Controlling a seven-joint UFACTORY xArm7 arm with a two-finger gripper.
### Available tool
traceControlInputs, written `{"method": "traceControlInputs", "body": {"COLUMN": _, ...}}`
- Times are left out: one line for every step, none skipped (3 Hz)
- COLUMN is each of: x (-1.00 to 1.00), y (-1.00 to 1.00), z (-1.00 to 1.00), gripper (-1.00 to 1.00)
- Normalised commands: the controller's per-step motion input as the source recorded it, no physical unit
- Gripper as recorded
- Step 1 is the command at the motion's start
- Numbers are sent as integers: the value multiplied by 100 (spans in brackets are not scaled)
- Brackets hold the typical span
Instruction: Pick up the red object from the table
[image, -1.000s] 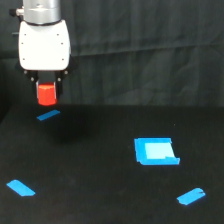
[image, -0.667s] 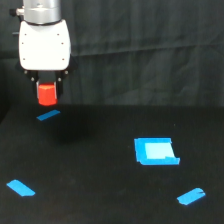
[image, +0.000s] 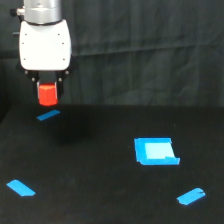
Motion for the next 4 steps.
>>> {"method": "traceControlInputs", "body": {"x": 3, "y": -5, "z": 5, "gripper": -100}}
{"method": "traceControlInputs", "body": {"x": 3, "y": -6, "z": 2, "gripper": -100}}
{"method": "traceControlInputs", "body": {"x": 4, "y": -6, "z": 2, "gripper": -100}}
{"method": "traceControlInputs", "body": {"x": 3, "y": -4, "z": 2, "gripper": -100}}
